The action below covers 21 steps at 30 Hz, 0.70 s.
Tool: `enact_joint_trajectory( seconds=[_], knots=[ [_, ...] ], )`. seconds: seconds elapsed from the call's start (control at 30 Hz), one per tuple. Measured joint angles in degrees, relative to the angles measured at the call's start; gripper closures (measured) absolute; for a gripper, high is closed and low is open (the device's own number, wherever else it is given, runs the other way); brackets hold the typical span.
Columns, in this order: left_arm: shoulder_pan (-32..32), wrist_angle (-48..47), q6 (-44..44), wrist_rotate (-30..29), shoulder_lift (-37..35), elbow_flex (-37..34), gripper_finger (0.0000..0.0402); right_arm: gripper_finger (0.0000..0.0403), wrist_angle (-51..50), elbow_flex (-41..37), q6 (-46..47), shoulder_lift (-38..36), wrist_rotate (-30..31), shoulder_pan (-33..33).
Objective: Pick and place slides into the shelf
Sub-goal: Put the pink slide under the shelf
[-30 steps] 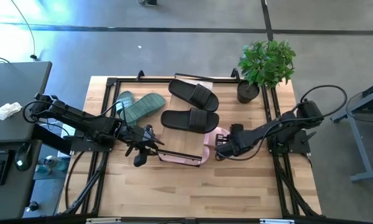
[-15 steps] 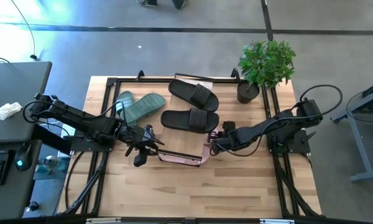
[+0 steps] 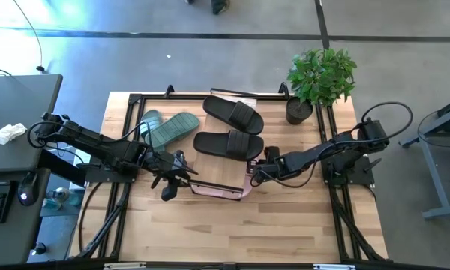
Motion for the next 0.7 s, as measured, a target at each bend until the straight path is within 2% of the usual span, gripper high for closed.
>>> enact_joint_trajectory(
  seconds=[0.7],
  knots=[
    [0.0, 0.0, -0.4, -0.5, 0.0, 0.0, 0.0284, 0.0403, 1.8, 0.0, -2.2, 0.0, -1.4, 1.5]
  ],
)
